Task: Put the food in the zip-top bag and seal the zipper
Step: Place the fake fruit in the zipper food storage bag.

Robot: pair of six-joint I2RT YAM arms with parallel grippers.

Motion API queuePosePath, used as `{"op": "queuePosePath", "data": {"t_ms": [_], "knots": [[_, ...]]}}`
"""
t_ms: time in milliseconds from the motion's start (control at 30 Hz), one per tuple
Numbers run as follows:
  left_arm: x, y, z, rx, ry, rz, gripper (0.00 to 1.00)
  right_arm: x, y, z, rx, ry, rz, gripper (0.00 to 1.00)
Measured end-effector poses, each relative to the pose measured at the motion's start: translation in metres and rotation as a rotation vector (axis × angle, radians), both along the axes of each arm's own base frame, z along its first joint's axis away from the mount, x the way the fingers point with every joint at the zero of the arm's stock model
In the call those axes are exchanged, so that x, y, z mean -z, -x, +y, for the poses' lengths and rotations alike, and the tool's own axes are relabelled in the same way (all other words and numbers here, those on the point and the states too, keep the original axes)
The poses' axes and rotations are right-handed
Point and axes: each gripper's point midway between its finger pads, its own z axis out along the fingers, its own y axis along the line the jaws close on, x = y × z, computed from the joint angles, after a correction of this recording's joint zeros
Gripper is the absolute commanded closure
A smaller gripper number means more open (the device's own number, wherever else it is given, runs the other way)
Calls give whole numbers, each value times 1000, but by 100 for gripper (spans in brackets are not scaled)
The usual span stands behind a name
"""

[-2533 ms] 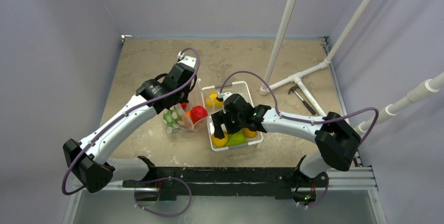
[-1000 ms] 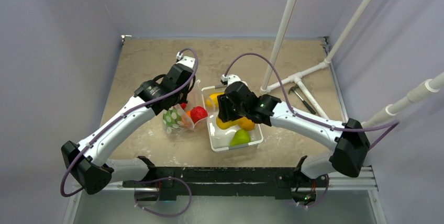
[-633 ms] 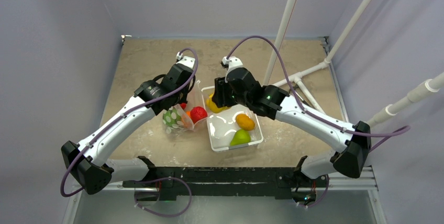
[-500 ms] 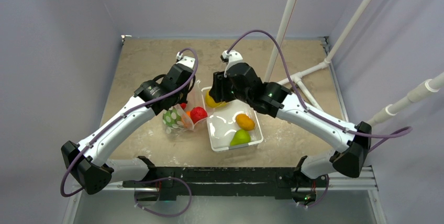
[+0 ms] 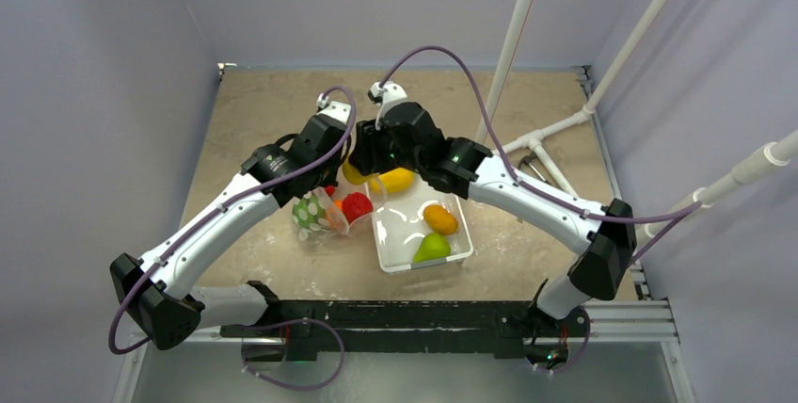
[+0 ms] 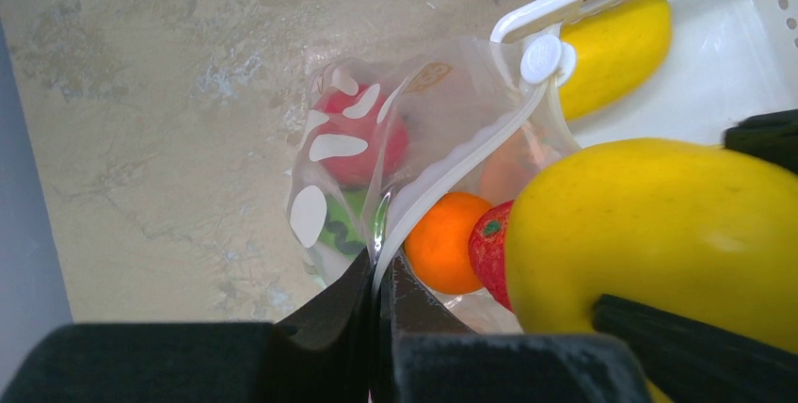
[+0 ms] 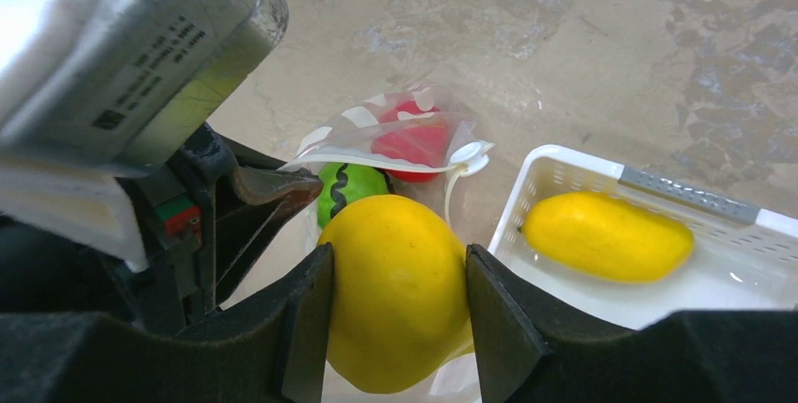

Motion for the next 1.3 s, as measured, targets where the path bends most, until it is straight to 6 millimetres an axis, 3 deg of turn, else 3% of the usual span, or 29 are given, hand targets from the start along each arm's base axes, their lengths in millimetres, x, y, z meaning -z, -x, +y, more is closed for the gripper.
{"op": "queuePosePath", "data": {"t_ms": [200,400,567,833,1100,1300], "knots": [[0,0,0,0,0,0,100,10,1,15,-40,-11,13,68],[0,0,0,0,1,0,100,6,2,25,-62,-48,9,34],[-2,0,1,-8,9,-6,100,12,1,25,-55,-51,17,25],[-3,1,1,-7,11,-8,100,13,8,22,-68,-62,31,20],[-3,1,0,-6,13,-9,100,-18,17,0,-36,-114,-10,19],[-3,1,0,-7,13,-9,100,-24,19,-20,21,-110,-24,18]]}}
